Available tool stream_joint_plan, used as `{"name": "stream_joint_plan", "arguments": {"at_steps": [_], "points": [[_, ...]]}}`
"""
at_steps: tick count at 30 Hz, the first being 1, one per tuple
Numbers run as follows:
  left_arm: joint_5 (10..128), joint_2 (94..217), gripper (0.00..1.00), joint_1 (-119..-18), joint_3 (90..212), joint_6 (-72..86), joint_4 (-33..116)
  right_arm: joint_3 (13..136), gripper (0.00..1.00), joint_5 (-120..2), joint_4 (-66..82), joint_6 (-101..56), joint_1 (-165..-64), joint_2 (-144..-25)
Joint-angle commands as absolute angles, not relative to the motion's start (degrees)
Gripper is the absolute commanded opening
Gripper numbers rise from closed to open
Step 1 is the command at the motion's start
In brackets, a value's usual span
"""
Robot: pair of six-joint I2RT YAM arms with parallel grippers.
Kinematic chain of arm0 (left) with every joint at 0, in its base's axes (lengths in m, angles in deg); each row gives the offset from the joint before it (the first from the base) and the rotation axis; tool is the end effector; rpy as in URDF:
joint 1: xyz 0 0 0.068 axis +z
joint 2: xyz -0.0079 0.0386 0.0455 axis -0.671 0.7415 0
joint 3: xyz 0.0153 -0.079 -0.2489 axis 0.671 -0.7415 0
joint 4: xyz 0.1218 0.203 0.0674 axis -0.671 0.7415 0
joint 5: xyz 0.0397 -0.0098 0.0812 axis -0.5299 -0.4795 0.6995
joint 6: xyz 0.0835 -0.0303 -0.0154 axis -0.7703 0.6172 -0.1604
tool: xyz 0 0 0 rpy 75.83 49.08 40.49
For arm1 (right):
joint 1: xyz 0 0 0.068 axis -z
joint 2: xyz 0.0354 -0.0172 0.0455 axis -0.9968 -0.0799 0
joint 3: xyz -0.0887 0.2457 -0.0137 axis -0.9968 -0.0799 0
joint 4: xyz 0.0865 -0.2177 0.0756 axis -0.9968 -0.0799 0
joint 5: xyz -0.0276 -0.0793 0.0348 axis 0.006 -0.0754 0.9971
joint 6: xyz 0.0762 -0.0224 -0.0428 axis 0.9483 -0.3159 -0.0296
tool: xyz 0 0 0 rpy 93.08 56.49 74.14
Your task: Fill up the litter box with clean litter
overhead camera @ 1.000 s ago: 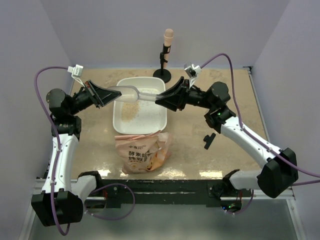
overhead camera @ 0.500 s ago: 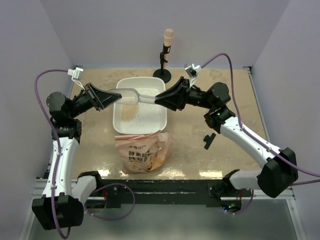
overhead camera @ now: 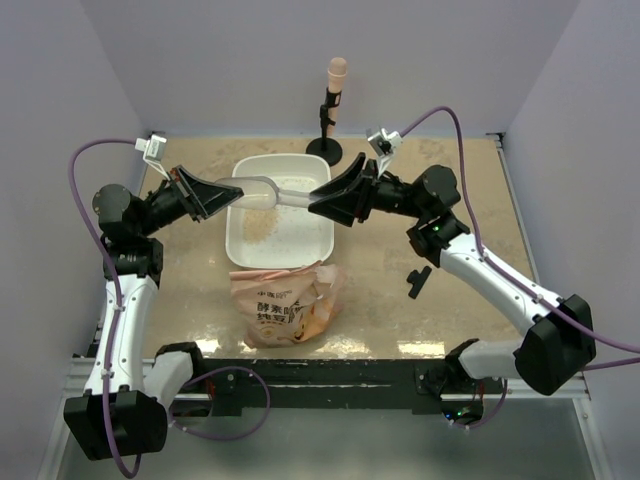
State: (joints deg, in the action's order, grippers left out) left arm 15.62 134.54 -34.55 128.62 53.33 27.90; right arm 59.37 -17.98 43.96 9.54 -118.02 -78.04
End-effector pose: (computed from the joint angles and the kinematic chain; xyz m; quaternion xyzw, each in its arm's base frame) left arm 0.2218 -0.0418 0.3844 0.0384 0.6705 -0.5762 0.4658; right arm 0.2277 0.2179 0.4025 -0.3119 0.5341 0.6292 0.4707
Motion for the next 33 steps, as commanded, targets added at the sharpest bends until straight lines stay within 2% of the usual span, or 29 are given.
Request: {"name": "stream_joint_plan", "arguments": {"at_steps": [1,9,12,16,17,19,24,25,26,27,28,29,31,32,33], "points": [[15.86,134.37,0.0,-34.06,129.6,54.59,25.28,60.51,0.48,-17.36,47.13,9.8,-118.72,-78.51],[15.95,134.46,0.0,-34.06,129.43,54.85,24.84,61.21,0.42,-17.8,47.92,10.07,-119.43,-79.48],[15.77,134.29,0.0,-34.14,129.25,55.03,24.49,61.39,0.32,-17.98,48.0,10.16,-119.61,-79.48],[15.68,133.94,0.0,-34.14,128.64,54.5,25.02,61.48,0.05,-18.94,47.66,9.72,-119.61,-78.78],[15.68,133.85,0.0,-34.14,128.2,54.15,25.1,61.48,0.03,-19.12,47.13,9.37,-119.61,-78.6],[15.68,133.41,0.0,-34.14,127.67,53.98,25.28,61.74,0.0,-19.38,45.73,8.4,-119.61,-78.34],[14.9,132.88,0.0,-34.14,126.79,53.1,25.19,61.65,0.0,-20.0,44.84,7.96,-119.61,-77.46],[14.81,132.36,0.06,-34.14,126.79,52.57,25.19,61.57,0.0,-20.09,44.32,7.79,-119.61,-77.2],[14.8,132.09,0.3,-34.14,126.53,51.79,25.28,61.56,0.0,-20.7,43.62,7.61,-119.61,-76.93],[14.98,131.74,0.42,-34.14,126.26,51.08,24.93,61.56,0.0,-21.57,42.65,6.74,-119.69,-75.8],[15.07,130.43,0.5,-34.32,126.09,50.47,24.58,61.83,0.0,-22.36,39.25,5.86,-119.61,-75.18],[15.5,129.64,0.7,-34.49,125.56,48.89,24.49,62.0,0.0,-23.15,37.13,4.89,-119.61,-74.3],[15.6,128.58,0.86,-34.93,125.73,46.52,26.85,63.4,0.0,-27.1,28.29,1.12,-119.52,-71.49],[15.6,128.4,0.99,-35.28,126.17,43.63,28.08,64.02,0.0,-29.03,25.18,-0.29,-119.52,-70.52],[14.81,128.22,1.0,-35.46,126.17,42.56,28.96,64.55,0.0,-31.92,22.28,-2.39,-119.52,-68.6]]}}
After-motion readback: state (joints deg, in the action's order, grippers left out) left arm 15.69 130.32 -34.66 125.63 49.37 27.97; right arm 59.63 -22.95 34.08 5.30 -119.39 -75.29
